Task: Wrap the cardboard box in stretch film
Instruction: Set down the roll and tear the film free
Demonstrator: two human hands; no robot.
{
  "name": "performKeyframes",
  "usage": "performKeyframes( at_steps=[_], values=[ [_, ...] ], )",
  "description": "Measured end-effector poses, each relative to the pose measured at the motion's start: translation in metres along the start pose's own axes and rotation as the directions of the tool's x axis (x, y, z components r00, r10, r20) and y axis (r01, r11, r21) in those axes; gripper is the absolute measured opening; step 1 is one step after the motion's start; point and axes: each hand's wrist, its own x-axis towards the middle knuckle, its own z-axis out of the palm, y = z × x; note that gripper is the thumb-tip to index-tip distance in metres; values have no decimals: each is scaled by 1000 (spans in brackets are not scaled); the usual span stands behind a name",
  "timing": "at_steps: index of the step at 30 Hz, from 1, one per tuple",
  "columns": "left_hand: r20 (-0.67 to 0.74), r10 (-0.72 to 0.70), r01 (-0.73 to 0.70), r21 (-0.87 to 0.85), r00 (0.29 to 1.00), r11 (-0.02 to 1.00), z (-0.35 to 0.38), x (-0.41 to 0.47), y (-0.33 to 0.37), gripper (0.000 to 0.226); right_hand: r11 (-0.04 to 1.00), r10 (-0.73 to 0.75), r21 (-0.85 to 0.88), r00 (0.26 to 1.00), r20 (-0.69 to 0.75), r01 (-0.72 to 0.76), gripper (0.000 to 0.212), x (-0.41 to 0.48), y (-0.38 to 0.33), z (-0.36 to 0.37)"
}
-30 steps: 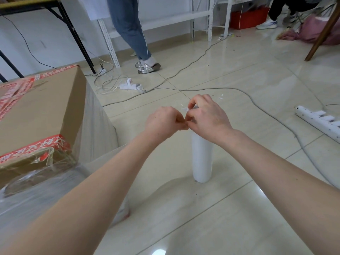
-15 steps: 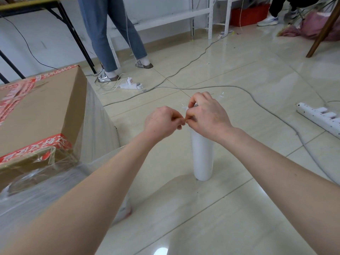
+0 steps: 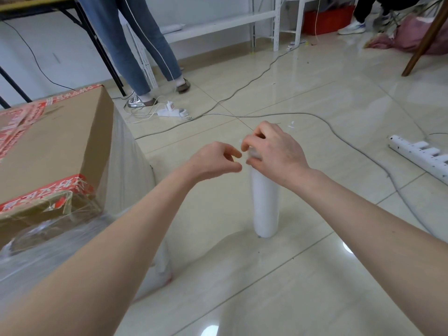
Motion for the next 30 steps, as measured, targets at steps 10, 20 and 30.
performKeyframes(
  at_steps=[10,20,30],
  values=[
    [-153,-26,68,277,988,959,32,2,0,16,988,130,-105,981,141,-116,57,-1,2,1],
    [-83,-35,57,293,996,954,23,-5,-5,13,989,59,-143,970,234,-26,52,-5,1,-13],
    [-10,13,-10,261,1000,965,23,-8,2,15,938,-86,-298,953,291,175,31,-8,-15,-4]
  ],
)
